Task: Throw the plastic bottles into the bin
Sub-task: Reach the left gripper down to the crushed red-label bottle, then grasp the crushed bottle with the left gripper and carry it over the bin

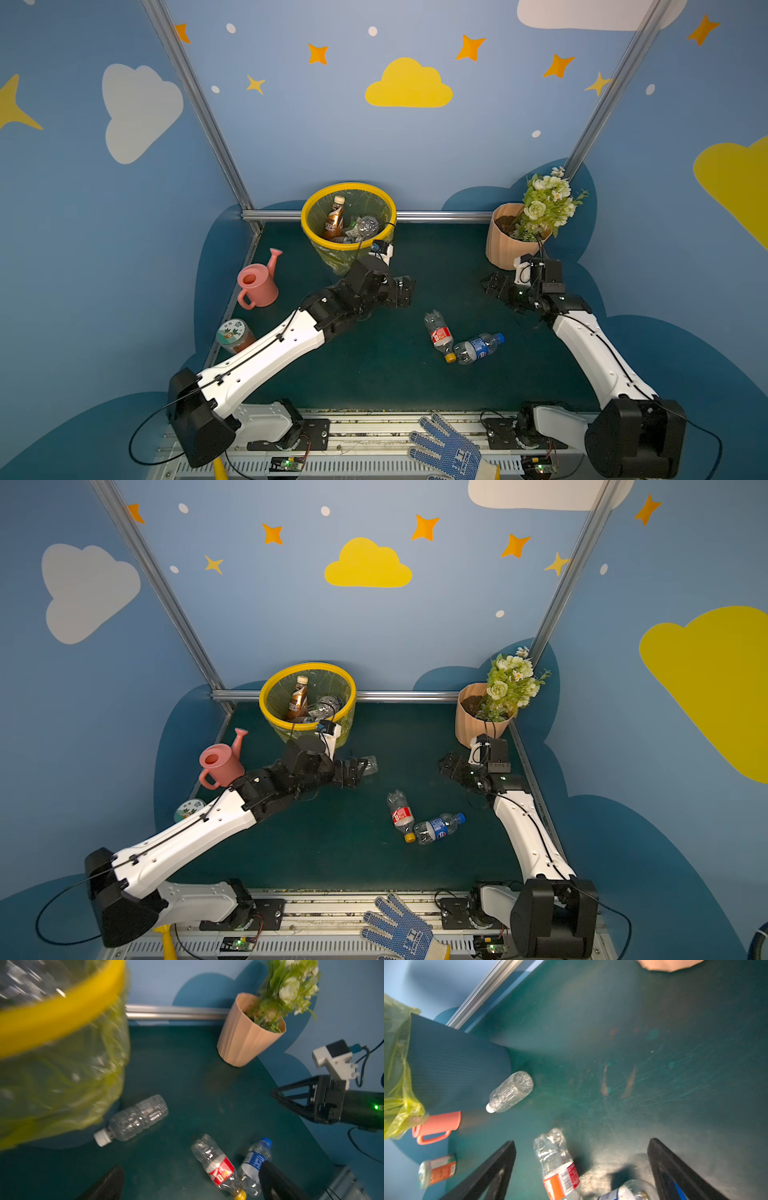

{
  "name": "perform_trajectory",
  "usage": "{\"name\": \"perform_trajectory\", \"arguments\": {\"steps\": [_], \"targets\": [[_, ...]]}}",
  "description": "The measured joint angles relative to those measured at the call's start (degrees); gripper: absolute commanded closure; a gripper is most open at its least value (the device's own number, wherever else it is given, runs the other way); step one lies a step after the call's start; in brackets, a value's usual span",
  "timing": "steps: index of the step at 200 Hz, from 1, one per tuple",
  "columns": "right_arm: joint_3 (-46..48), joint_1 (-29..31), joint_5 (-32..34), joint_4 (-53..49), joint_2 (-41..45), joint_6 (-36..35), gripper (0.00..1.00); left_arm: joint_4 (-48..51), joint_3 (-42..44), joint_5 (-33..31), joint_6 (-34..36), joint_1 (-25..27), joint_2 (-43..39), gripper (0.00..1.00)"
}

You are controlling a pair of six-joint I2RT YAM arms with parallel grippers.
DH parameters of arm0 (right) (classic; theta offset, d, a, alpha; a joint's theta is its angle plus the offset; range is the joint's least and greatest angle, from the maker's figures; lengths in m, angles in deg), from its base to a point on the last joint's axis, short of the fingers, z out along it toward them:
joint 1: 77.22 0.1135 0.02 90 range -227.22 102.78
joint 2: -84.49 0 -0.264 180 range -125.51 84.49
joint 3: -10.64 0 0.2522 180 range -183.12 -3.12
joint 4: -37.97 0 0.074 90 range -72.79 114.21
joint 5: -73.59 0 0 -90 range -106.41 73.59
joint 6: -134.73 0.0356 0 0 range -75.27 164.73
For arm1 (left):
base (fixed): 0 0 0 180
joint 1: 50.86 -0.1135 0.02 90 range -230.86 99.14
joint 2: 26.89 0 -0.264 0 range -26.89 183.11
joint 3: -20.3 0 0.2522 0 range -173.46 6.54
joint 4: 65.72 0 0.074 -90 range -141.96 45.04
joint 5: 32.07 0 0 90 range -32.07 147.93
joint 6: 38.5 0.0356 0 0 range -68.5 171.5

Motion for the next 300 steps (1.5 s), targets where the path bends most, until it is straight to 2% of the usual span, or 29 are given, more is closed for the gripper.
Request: {"name": "perform_trajectory", "arguments": {"steps": [31,64,115,178,228,253,300], "targets": [[0.02,-4.66,-0.13,-0.02,1.57,-0.57,0.03,2.21,-4.17,7.32,-5.16,3.1,10.14,0.0],[2.69,-7.61,-2.38,0.98,2.05,-0.35,0.03,5.7,-10.86,16.59,-8.13,3.26,21.18,0.0],[6.23,-10.19,-5.77,1.77,2.95,0.02,0.03,9.53,-15.15,25.53,-11.19,3.45,31.74,0.03],[7.8,-12.24,-8.76,4.63,3.17,0.15,0.03,13.07,-21.18,28.72,-12.5,3.63,42.18,0.08],[8.79,-14.08,-10.86,5.7,3.15,0.11,0.03,14.14,-22.4,29.22,-12.74,3.56,46.93,0.12],[9.42,-14.75,-11.54,6.34,3.15,0.11,0.03,14.29,-22.95,29.24,-12.79,3.37,47.71,0.21],[9.81,-15.47,-12.33,6.36,3.15,0.11,0.03,13.94,-24.0,29.81,-12.31,2.93,48.59,0.43]]}}
